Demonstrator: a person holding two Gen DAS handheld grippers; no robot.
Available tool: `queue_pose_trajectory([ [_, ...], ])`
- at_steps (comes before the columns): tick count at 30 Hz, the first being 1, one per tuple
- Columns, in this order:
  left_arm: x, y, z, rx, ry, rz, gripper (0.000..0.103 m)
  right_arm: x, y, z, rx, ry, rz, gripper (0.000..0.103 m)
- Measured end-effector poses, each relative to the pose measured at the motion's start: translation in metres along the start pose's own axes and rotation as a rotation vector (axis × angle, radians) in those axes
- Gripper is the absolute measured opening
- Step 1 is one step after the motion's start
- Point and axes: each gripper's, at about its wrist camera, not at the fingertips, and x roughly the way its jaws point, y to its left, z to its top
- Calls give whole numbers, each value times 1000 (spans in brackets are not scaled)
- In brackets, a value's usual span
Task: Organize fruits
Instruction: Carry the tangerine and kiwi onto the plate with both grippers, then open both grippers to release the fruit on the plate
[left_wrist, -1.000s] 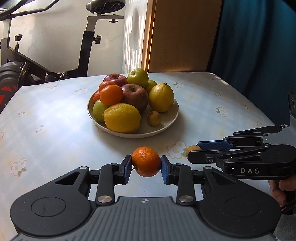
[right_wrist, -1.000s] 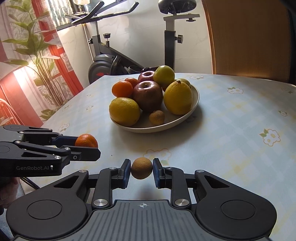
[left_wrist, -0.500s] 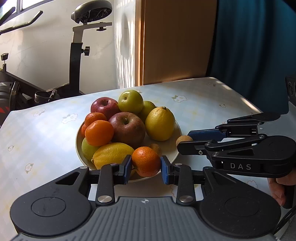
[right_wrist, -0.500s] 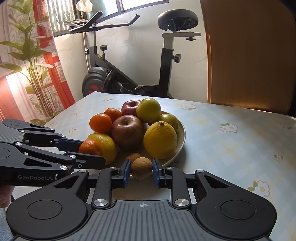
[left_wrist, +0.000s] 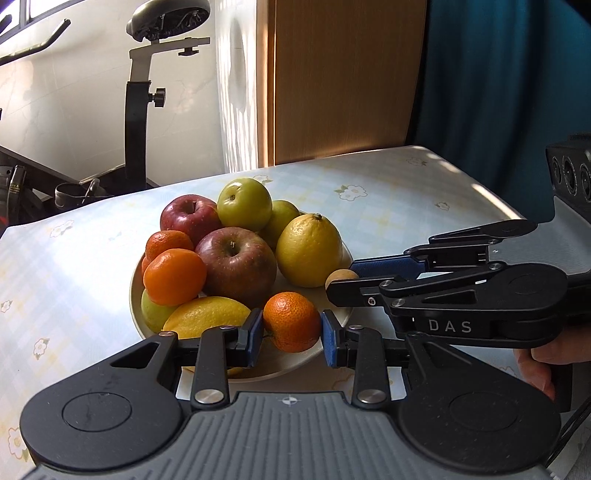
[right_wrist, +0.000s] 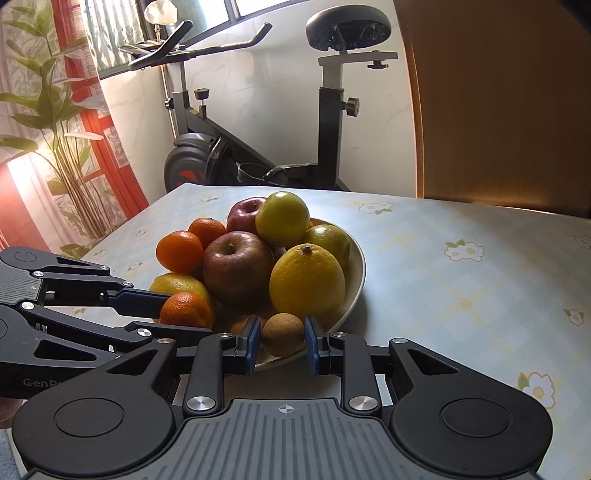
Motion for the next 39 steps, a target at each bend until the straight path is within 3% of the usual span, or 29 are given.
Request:
queue_pose_trajectory([
  [13, 3, 1, 2, -22, 8, -2, 36, -10, -4, -3, 15, -10, -18, 25],
  [23, -23, 9, 4, -71, -47, 20, 37, -23, 4, -2, 7, -14, -77, 25],
  [29, -48, 16, 7, -101, -98, 59, 55, -43, 12, 1, 14, -48, -132, 33],
  [32, -63, 21, 8, -113, -129, 66, 78, -54, 17, 3, 15, -72, -157, 46],
  [34, -73, 23, 8, -122, -156, 73, 95, -63, 21, 4, 8, -94, -167, 61],
  [39, -95, 29, 7, -158, -176, 65, 103, -84, 29, 10, 17, -145, -196, 90],
])
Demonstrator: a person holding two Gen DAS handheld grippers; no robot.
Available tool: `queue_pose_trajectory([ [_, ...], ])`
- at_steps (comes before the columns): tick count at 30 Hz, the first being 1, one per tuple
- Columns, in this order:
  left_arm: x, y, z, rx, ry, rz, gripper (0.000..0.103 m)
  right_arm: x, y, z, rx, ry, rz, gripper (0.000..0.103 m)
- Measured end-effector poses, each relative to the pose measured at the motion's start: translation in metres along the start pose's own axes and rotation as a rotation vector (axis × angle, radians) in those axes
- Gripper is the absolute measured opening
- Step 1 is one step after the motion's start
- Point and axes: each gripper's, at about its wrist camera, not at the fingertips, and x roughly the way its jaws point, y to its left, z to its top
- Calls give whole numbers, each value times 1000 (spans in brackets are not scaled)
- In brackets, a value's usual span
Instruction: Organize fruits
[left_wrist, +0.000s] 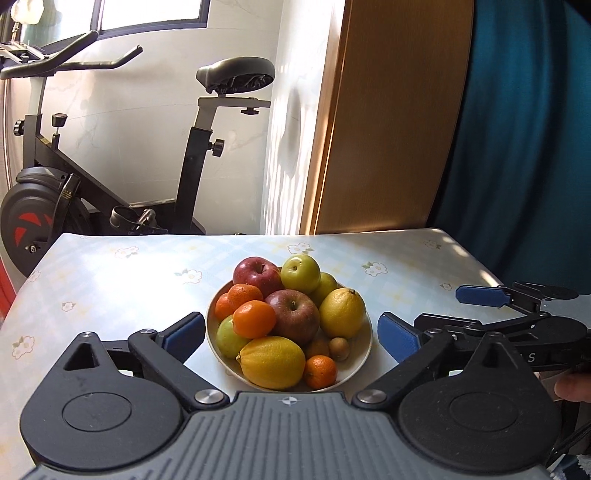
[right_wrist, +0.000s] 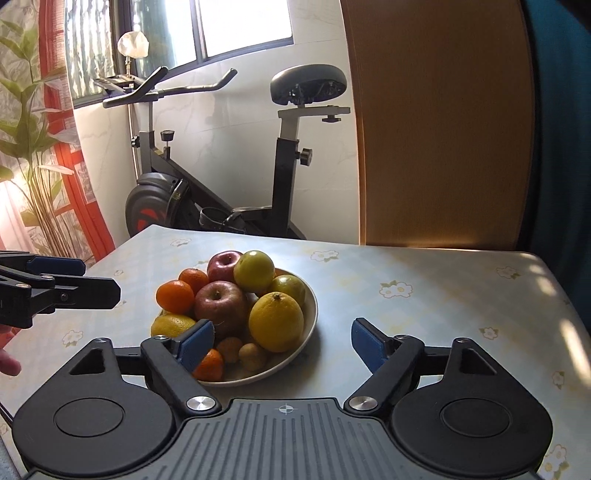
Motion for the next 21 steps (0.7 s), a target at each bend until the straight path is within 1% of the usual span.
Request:
queue_pose_trajectory([
  [1, -4, 1, 0, -3, -7, 10, 103, -6, 0, 3, 10, -13, -4, 98],
  [3, -12, 1, 0, 0, -30, 33, 103, -14, 1, 7, 22, -28, -5, 103],
  [6, -25, 7, 0, -28, -74, 31, 103, -26, 6, 14, 23, -44, -15, 103],
  [10, -39, 13, 5, -75, -96, -2, 103, -45, 13, 21, 21, -63, -17, 103],
  [17, -74, 10, 18, -82, -143, 34, 103, -77, 28, 35, 22, -93, -24, 103],
  [21, -96, 3, 24, -58, -174, 92, 103, -96, 37, 42, 12, -113, -31, 103],
])
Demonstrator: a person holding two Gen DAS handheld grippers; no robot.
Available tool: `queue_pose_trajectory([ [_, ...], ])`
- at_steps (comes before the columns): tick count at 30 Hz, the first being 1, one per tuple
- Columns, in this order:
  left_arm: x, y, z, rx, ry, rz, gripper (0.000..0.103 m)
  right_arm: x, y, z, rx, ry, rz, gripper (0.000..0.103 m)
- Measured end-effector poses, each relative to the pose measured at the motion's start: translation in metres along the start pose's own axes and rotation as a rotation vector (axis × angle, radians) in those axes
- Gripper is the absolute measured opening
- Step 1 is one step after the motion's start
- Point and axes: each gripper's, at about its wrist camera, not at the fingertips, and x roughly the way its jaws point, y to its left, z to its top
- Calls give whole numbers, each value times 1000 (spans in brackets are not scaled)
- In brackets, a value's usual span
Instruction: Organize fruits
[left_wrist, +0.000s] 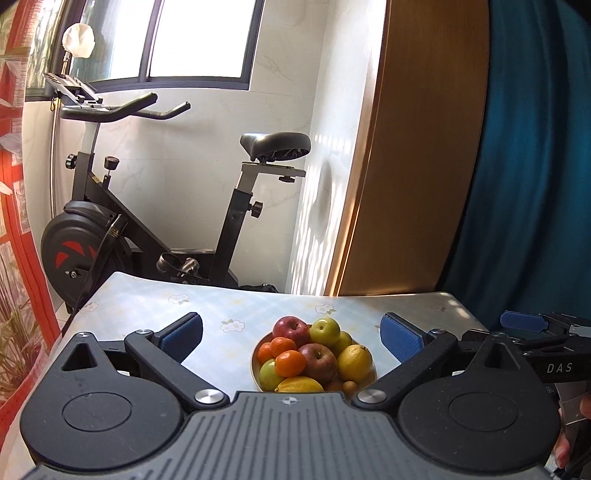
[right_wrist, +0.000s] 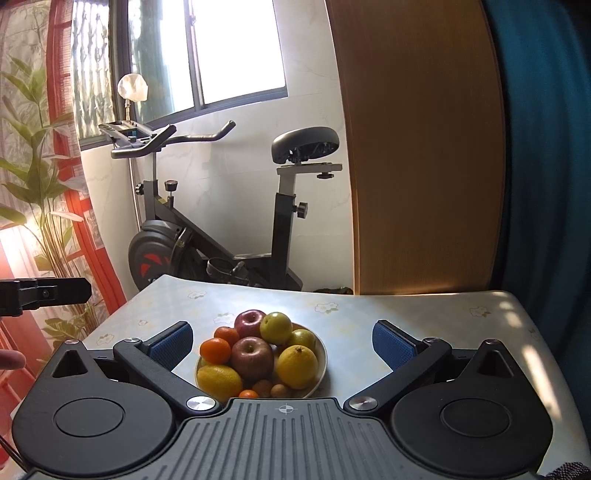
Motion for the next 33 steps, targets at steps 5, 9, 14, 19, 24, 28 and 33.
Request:
queue_pose_trajectory([
  [5, -18, -5, 6, 12, -18, 41, 103, -22, 9, 10, -2, -28, -3, 103],
  [9, -30, -7, 9, 7, -30, 50, 103, -34, 12, 15, 1, -43, 2, 103],
  [14, -41, -14, 10, 39, -49, 61, 103, -46, 15, 19, 6, -49, 12, 103],
  [19, -46, -21, 9, 60, -60, 72, 103, -53, 17, 22, -8, -58, -6, 103],
  [24, -49, -22, 10, 53, -62, 83, 103, -54, 18, 21, -7, -52, -9, 103],
  [28, -49, -21, 11, 39, -58, 88, 103, -50, 19, 23, -3, -46, -10, 103],
  [33, -47, -21, 11, 33, -54, 100, 103, -47, 18, 23, 2, -43, -10, 103],
])
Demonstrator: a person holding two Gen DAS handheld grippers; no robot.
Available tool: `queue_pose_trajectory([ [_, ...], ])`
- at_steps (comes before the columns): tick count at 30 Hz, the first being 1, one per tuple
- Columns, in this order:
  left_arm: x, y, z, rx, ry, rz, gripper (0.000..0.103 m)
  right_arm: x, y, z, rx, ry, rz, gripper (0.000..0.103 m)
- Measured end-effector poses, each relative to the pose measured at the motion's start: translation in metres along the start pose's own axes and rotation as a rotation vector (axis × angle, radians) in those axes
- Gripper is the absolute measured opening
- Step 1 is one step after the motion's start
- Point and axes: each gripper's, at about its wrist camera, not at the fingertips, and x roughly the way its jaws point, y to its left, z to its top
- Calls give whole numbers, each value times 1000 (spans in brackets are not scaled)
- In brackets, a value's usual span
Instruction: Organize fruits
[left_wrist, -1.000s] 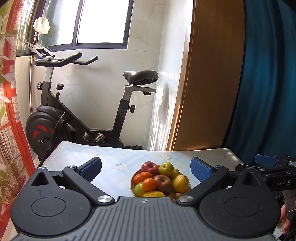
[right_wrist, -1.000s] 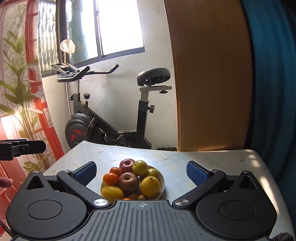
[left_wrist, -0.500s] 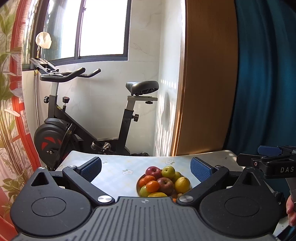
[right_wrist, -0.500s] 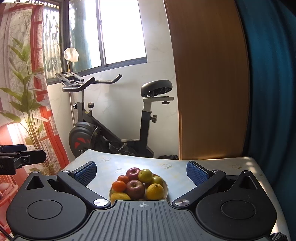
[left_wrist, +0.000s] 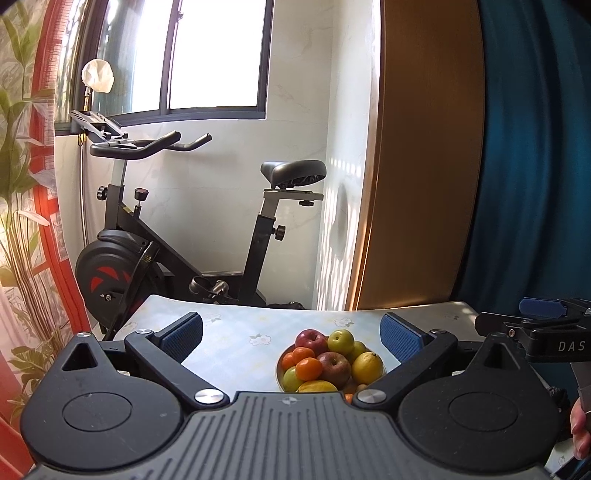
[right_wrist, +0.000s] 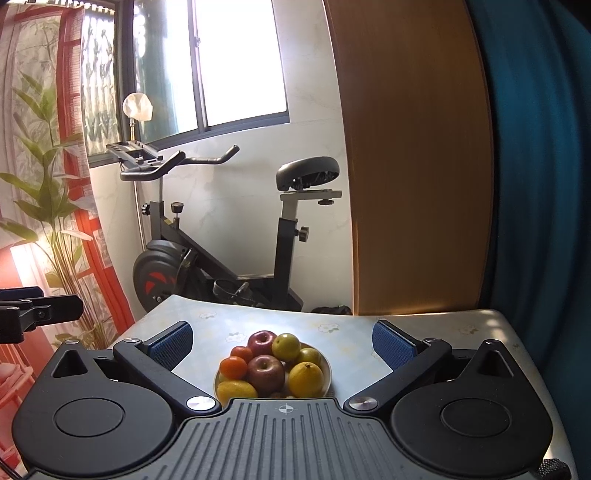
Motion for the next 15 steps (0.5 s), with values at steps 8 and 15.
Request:
queue_pose_trajectory([
  [8, -2, -4, 0, -5, 1, 8, 103, 0, 0, -1, -1, 0, -1, 103],
  [15, -1, -5, 0, -6, 6, 11, 103, 1, 0, -1, -1, 2, -1, 103],
])
